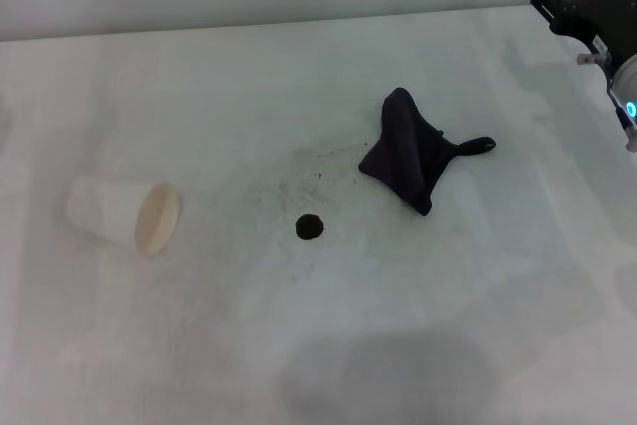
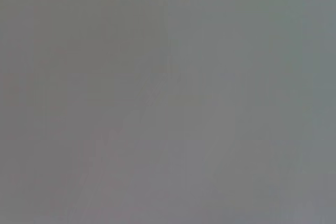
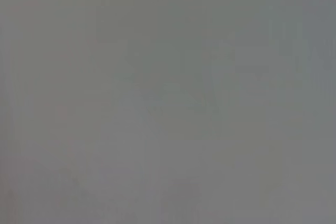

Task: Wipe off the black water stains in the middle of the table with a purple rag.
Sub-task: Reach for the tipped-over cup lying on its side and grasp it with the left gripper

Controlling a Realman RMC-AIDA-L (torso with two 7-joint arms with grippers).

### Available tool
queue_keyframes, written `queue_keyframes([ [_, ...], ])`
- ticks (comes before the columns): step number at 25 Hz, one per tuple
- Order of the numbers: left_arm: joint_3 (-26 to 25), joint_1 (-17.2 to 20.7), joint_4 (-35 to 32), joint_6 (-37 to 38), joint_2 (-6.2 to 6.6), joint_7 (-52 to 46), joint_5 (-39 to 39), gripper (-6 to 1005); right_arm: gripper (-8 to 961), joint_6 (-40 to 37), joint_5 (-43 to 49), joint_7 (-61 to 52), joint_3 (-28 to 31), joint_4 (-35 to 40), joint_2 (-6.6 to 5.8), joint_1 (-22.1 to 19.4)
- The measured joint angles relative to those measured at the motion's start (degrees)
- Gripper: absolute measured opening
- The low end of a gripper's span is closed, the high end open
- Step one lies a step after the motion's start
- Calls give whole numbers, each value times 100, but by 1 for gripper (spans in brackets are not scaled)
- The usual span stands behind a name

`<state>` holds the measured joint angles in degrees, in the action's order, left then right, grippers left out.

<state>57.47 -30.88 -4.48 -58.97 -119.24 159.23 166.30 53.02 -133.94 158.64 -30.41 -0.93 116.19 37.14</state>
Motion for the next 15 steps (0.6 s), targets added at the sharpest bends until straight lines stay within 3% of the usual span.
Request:
queue_keyframes([
  [7, 40, 115, -481, 4, 86, -818, -1271, 891, 826, -20, 0, 0, 18, 15, -2, 4],
  [10, 42, 318, -1055, -3, 247, -1903, -2557, 891, 826, -23, -1, 0, 34, 15, -12, -23],
  [11, 42, 318, -1055, -3, 247, -1903, -2557, 891, 826, -23, -1, 0, 34, 15, -12, -23],
  [13, 45, 423, -1397, -138, 397, -2664, -3356, 890, 826, -25, -1, 0, 39, 15, -16, -41],
  [14, 46, 502, -1682, -354, 545, -3471, -4110, 890, 826, -27, -1, 0, 44, 15, -17, -45],
  [15, 46, 502, -1682, -354, 545, -3471, -4110, 889, 826, -28, -1, 1, 47, 15, -17, -48],
])
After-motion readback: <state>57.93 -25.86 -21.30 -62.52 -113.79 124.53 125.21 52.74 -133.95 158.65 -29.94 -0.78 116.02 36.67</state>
